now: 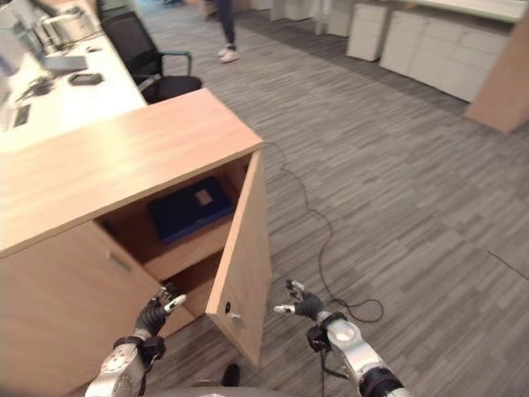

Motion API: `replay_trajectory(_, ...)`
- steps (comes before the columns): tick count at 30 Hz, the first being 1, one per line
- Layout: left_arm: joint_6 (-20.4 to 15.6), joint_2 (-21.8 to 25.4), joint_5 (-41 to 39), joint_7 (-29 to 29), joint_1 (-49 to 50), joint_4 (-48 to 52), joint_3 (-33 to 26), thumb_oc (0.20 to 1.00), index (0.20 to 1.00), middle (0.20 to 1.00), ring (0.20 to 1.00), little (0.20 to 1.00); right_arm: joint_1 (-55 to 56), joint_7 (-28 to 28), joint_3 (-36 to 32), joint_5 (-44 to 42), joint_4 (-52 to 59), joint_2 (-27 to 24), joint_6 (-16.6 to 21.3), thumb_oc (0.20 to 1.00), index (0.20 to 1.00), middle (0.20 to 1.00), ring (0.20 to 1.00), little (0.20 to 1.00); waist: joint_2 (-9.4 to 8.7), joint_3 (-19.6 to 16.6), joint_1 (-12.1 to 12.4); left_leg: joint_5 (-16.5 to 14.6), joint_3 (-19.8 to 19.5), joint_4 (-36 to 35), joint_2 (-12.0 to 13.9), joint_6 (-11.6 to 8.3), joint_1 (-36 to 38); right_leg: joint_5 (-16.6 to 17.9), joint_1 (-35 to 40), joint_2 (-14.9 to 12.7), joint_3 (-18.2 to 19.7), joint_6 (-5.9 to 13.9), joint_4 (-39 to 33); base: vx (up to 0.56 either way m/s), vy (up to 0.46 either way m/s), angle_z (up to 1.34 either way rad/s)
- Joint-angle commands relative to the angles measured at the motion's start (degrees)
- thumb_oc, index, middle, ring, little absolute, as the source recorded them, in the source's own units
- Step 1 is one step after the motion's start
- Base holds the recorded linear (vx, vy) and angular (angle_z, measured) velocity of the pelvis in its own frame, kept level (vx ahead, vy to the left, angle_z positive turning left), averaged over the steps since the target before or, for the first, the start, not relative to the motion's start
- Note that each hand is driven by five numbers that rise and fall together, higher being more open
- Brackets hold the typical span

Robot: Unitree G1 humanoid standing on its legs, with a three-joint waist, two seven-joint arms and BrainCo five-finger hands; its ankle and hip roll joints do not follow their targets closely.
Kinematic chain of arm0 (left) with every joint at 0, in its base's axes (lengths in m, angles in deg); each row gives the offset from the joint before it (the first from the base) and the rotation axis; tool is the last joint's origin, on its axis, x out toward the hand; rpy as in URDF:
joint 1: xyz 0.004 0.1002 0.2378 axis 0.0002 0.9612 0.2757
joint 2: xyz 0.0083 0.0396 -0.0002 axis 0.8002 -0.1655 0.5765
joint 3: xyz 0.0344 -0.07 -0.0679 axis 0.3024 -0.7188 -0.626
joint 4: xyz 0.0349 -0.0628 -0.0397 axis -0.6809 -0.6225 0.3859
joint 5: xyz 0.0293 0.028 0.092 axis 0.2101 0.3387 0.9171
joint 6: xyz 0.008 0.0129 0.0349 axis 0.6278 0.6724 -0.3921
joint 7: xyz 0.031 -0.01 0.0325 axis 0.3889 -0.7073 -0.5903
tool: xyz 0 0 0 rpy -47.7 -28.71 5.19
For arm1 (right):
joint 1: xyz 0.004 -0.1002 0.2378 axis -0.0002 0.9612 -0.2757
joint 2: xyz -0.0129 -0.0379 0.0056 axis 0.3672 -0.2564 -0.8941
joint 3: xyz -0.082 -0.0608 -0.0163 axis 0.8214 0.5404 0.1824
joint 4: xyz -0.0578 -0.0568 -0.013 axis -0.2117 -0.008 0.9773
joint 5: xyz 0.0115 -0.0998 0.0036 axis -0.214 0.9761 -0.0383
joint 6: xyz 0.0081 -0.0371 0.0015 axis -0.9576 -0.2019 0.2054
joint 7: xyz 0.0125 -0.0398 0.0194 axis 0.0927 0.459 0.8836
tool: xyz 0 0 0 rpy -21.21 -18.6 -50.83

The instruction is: Put the empty folder in the office cabinet

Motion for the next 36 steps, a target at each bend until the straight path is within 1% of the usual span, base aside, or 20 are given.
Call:
replay_trajectory(1, -2.85, 4.07, -0.49, -1.76, -5.94, -0.36, -1.97, 1.000, 1.000, 1.000, 1.000, 1.000, -4.34, -1.83, -1.06, -1.78, 2.74, 3.30, 3.44, 1.000, 1.000, 1.000, 1.000, 1.000, -6.25, 4.26, 0.28, -4.96, 9.91, 8.87, 2.87, -2.68, -2.16, -2.89, 1.38, -7.41, -0.74, 4.17, 0.79, -0.17, 0.050, 1.26)
replay_trajectory(2, -2.75, 3.67, -0.55, -1.76, -6.14, -0.56, -2.03, 1.000, 1.000, 1.000, 1.000, 1.000, -5.55, -2.45, -0.64, -2.64, 2.91, 3.65, 3.38, 1.000, 1.000, 1.000, 1.000, 1.000, -7.13, 4.01, -0.76, -5.99, 22.05, 12.89, 7.06, -1.62, -1.83, -2.73, 0.91, -8.27, -3.45, 3.93, 1.16, -0.15, 0.011, 1.05)
replay_trajectory(3, -2.75, 3.73, -0.68, -1.64, -5.90, -0.44, -2.07, 1.000, 1.000, 1.000, 1.000, 1.000, -6.23, -2.82, -0.59, -3.31, 2.91, 4.00, 3.38, 1.000, 1.000, 1.000, 1.000, 1.000, -7.46, 3.95, -0.62, -7.11, 25.26, 16.15, 8.33, -1.35, -1.33, -2.98, 1.15, -8.44, -4.42, 3.45, 1.42, -0.15, 0.004, 1.01)
replay_trajectory(6, -2.74, 3.75, -0.55, -1.07, -5.25, -0.71, -1.97, 1.000, 1.000, 1.000, 1.000, 1.000, -6.04, -2.66, -1.04, -3.72, 3.03, 4.42, 3.24, 1.000, 1.000, 1.000, 1.000, 1.000, -7.58, 3.40, -0.28, -9.63, 26.39, 18.87, 8.49, -1.38, -0.01, -3.26, 1.62, -8.95, -6.24, 2.92, 2.12, -0.01, 0.051, 0.74)
replay_trajectory(8, -2.17, 4.01, 0.77, -0.48, -3.96, -0.20, -1.34, 1.000, 1.000, 1.000, 1.000, 1.000, -4.27, -2.21, -2.82, -5.28, 3.94, 5.07, 2.90, 1.000, 1.000, 1.000, 1.000, 1.000, -6.95, 1.67, -0.23, -11.85, 28.14, 13.32, 6.47, -0.71, 3.22, -3.31, 2.10, -10.01, -10.90, 3.10, 3.88, 0.08, 0.166, 1.09)
replay_trajectory(11, -1.90, 4.54, 1.27, -0.63, -3.98, -0.58, -1.54, 1.000, 1.000, 1.000, 1.000, 1.000, -3.46, -2.52, -4.18, -6.16, 3.80, 6.27, 3.21, 1.000, 1.000, 1.000, 1.000, 1.000, -7.06, 0.71, 0.79, -13.09, 24.73, 10.38, 4.33, -0.56, 4.29, -4.24, 3.10, -10.99, -12.07, 4.04, 7.10, 0.11, 0.153, 1.14)
replay_trajectory(12, -1.66, 4.86, 1.58, -0.60, -4.44, -0.59, -1.21, 1.000, 1.000, 1.000, 1.000, 1.000, -3.65, -2.59, -4.74, -6.28, 3.70, 6.57, 3.04, 1.000, 1.000, 1.000, 1.000, 1.000, -7.28, 0.97, 1.19, -11.92, 24.51, 9.67, 3.35, 0.44, 3.68, -3.54, 2.11, -12.42, -14.00, 4.10, 9.27, 0.13, 0.141, 0.99)
replay_trajectory(14, -1.62, 5.51, 2.42, -0.06, -4.21, 0.15, -0.72, 1.000, 1.000, 1.000, 1.000, 1.000, -4.27, -2.88, -5.51, -6.45, 3.71, 7.20, 3.21, 1.000, 1.000, 1.000, 1.000, 1.000, -6.70, 0.67, 2.02, -13.78, 21.85, 7.16, 1.92, 1.83, 5.26, -4.44, 0.38, -14.58, -13.78, 5.82, 15.98, 0.12, 0.220, 0.61)
replay_trajectory(15, -1.65, 5.93, 3.00, 0.22, -4.08, 0.55, -0.49, 1.000, 1.000, 1.000, 1.000, 1.000, -4.65, -3.11, -5.96, -6.28, 3.47, 7.33, 3.22, 1.000, 1.000, 1.000, 1.000, 1.000, -6.50, 0.75, 2.23, -14.00, 20.92, 6.07, 1.00, 2.76, 5.91, -3.57, -0.98, -16.49, -13.90, 6.75, 20.08, 0.01, 0.203, 0.53)
replay_trajectory(16, -1.63, 5.92, 3.02, 0.23, -4.12, 0.64, -0.43, 1.000, 1.000, 1.000, 1.000, 1.000, -4.71, -3.14, -6.06, -6.26, 3.45, 7.30, 3.25, 1.000, 1.000, 1.000, 1.000, 1.000, -6.64, 0.93, 2.30, -12.79, 21.62, 6.16, 0.60, 3.27, 5.27, -2.52, -1.41, -17.17, -15.03, 6.21, 20.10, 0.02, 0.207, 0.72)
replay_trajectory(17, -1.49, 6.71, 3.78, 0.57, -4.15, 0.88, 0.18, 1.000, 1.000, 1.000, 1.000, 1.000, -6.04, -4.04, -7.70, -6.00, 2.15, 7.40, 3.32, 1.000, 1.000, 1.000, 1.000, 1.000, -6.08, 1.53, 2.08, -12.46, 18.72, 4.65, -0.73, 4.59, 6.13, 1.56, -5.14, -19.55, -11.67, 8.91, 27.56, -0.01, 0.143, 0.64)
replay_trajectory(18, -1.79, 7.09, 4.14, 0.44, -4.41, 0.63, 0.61, 1.000, 1.000, 1.000, 1.000, 1.000, -6.68, -4.55, -8.50, -6.25, 1.77, 7.35, 3.52, 1.000, 1.000, 1.000, 1.000, 1.000, -5.72, 1.68, 1.86, -12.24, 17.45, 3.90, -0.70, 4.74, 6.41, 1.25, -6.33, -18.83, -8.48, 9.34, 27.91, 0.08, 0.106, 0.59)
replay_trajectory(20, -2.32, 7.31, 3.79, 0.63, -4.45, 0.77, 1.33, 1.000, 1.000, 1.000, 1.000, 1.000, -7.86, -5.92, -9.96, -7.20, 0.60, 6.79, 4.13, 1.000, 1.000, 1.000, 1.000, 1.000, -5.34, 1.56, 1.60, -11.42, 14.32, 1.90, -0.72, 3.94, 6.93, -2.69, -7.08, -15.00, -1.87, 8.06, 21.49, 0.09, -0.051, 1.00)
replay_trajectory(22, -2.86, 8.20, 3.62, 0.39, -5.21, 0.81, 2.32, 1.000, 1.000, 1.000, 1.000, 1.000, -10.95, -8.05, -11.67, -8.25, -1.72, 5.39, 4.96, 1.000, 1.000, 1.000, 1.000, 1.000, -5.61, 1.94, 1.20, -10.70, 11.80, 0.69, -1.55, 3.14, 7.35, -3.31, -6.77, -12.40, 4.75, 8.02, 13.81, 0.11, -0.083, 0.71)
replay_trajectory(23, -2.95, 8.57, 3.33, 0.75, -5.28, 1.01, 2.81, 1.000, 1.000, 1.000, 1.000, 1.000, -12.64, -8.99, -13.19, -8.93, -3.22, 4.74, 5.26, 1.000, 1.000, 1.000, 1.000, 1.000, -5.86, 1.81, 1.45, -10.24, 10.27, -0.14, -1.95, 3.00, 7.20, -2.79, -6.29, -12.00, 6.33, 7.85, 11.69, 0.10, -0.127, 1.08)
replay_trajectory(25, -3.13, 8.45, 2.79, 1.23, -4.83, 0.93, 3.33, 1.000, 1.000, 1.000, 1.000, 1.000, -14.99, -10.93, -17.33, -12.18, -7.22, 3.70, 5.98, 1.000, 1.000, 1.000, 1.000, 1.000, -6.28, 0.46, 1.87, -9.96, 8.84, -1.10, -2.09, 2.52, 7.23, -1.31, -3.67, -11.81, 5.04, 7.89, 7.50, 0.08, -0.144, 1.23)
replay_trajectory(29, -2.97, 8.74, 1.34, 1.67, -3.40, 2.39, 3.50, 1.000, 1.000, 1.000, 1.000, 1.000, -18.81, -12.54, -19.69, -14.25, -11.92, 1.18, 6.61, 1.000, 1.000, 1.000, 1.000, 1.000, -6.31, -0.07, 2.71, -9.91, 8.34, -1.36, -1.61, 2.10, 7.69, -0.34, -1.25, -11.08, 4.30, 7.46, 4.22, 0.07, -0.111, 0.30)
replay_trajectory(33, -2.37, 9.46, 0.62, 3.40, -1.45, 4.77, 4.82, 1.000, 1.000, 1.000, 1.000, 1.000, -24.40, -14.41, -22.13, -13.71, -21.47, -4.79, 6.29, 1.000, 1.000, 1.000, 1.000, 1.000, -6.15, -0.58, 4.07, -9.82, 7.68, -1.72, -0.94, 1.54, 8.50, -0.58, 1.14, -9.94, 3.17, 6.95, 2.00, 0.03, -0.091, 0.06)
replay_trajectory(34, -2.20, 10.31, 0.48, 4.32, -0.91, 6.11, 5.95, 1.000, 1.000, 1.000, 1.000, 1.000, -28.06, -14.73, -23.62, -15.26, -28.50, -8.39, 5.72, 1.000, 1.000, 1.000, 1.000, 1.000, -5.88, -0.75, 4.31, -9.65, 7.37, -1.83, -0.56, 1.18, 8.79, -0.80, 1.96, -9.26, 2.42, 6.72, 1.37, 0.02, -0.120, 0.01)
replay_trajectory(36, -2.05, 10.38, 0.33, 4.52, -1.14, 6.30, 6.44, 1.000, 1.000, 1.000, 1.000, 1.000, -29.47, -14.51, -24.12, -16.40, -30.94, -9.44, 5.67, 1.000, 1.000, 1.000, 1.000, 1.000, -5.71, -0.64, 4.30, -9.59, 7.22, -1.87, -0.43, 1.02, 8.91, -0.85, 2.28, -9.00, 2.16, 6.62, 1.07, 0.00, -0.066, 0.00)
